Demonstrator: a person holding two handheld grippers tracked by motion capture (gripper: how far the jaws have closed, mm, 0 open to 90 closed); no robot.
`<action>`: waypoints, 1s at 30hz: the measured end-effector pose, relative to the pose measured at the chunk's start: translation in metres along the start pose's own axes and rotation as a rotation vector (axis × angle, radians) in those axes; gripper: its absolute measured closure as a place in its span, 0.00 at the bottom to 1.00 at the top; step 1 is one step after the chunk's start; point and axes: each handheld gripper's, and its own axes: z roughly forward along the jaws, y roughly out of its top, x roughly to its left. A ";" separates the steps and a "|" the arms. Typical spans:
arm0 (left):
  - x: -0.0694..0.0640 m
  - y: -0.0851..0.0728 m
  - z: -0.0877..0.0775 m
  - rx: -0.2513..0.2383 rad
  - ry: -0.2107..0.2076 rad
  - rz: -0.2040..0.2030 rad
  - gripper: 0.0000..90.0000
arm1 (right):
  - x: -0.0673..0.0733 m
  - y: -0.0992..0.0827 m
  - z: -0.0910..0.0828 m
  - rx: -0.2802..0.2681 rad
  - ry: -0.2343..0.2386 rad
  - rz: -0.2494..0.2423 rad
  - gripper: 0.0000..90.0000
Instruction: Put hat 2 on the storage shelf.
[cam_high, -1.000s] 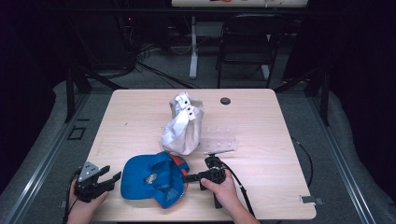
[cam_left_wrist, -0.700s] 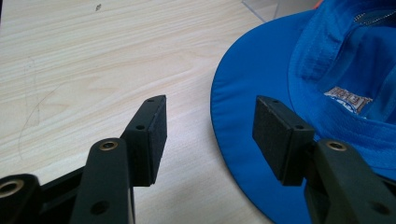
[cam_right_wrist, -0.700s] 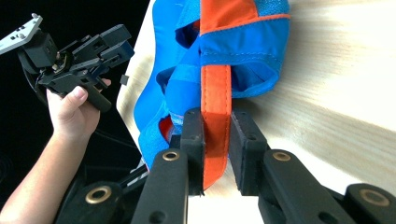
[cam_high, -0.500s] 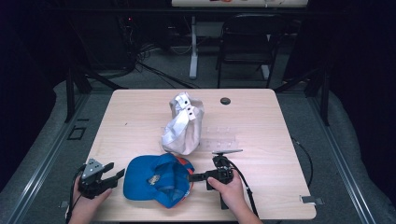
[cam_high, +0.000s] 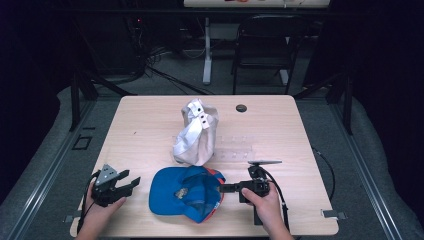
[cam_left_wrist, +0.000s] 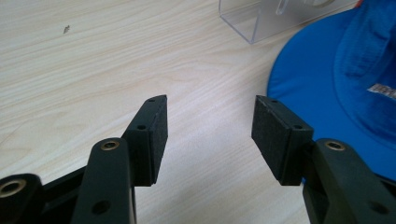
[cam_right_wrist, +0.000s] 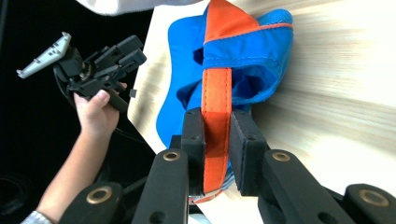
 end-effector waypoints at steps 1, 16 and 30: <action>0.000 0.001 0.001 0.001 -0.004 0.000 0.51 | 0.000 0.000 -0.003 -0.011 0.006 0.015 0.87; -0.002 0.005 0.006 0.003 -0.017 0.016 0.52 | 0.019 0.011 -0.034 -0.049 0.167 0.081 0.87; 0.000 0.005 0.004 0.009 -0.019 0.008 0.52 | 0.054 0.034 -0.039 -0.050 0.321 0.117 0.87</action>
